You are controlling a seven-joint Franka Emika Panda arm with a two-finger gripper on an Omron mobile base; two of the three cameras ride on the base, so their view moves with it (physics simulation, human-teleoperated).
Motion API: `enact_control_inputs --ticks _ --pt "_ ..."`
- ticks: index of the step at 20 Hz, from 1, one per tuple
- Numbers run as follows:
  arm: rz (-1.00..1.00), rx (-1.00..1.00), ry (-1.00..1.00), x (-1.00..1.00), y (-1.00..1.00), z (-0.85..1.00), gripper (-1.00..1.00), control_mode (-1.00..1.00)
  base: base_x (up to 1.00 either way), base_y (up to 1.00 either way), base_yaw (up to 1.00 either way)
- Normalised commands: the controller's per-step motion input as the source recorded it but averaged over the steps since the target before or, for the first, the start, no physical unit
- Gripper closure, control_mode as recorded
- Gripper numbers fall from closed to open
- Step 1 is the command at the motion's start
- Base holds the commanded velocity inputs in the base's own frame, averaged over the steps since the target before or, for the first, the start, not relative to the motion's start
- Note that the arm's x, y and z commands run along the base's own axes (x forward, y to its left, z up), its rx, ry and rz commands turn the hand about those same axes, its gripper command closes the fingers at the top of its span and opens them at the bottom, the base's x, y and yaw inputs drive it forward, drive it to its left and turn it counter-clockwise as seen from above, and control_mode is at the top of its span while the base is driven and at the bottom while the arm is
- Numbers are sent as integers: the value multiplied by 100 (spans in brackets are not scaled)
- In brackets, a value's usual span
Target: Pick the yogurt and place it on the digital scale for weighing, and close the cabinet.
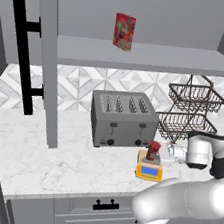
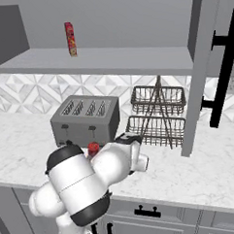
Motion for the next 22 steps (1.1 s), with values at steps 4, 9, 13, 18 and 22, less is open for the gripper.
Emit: enact_control_inputs --ticks 4,9,13,18,22 --pt "-1 -2 0 30 0 -35 100 -100 0 0 0" --pt "0 -1 0 -10 -8 -25 100 -100 0 0 0" --pt "0 0 -6 -27 0 -11 100 -100 0 0 0" --pt "0 0 -10 -2 0 -2 100 -100 0 0 0" --pt "0 -3 -6 -41 0 0 100 -100 0 0 0"
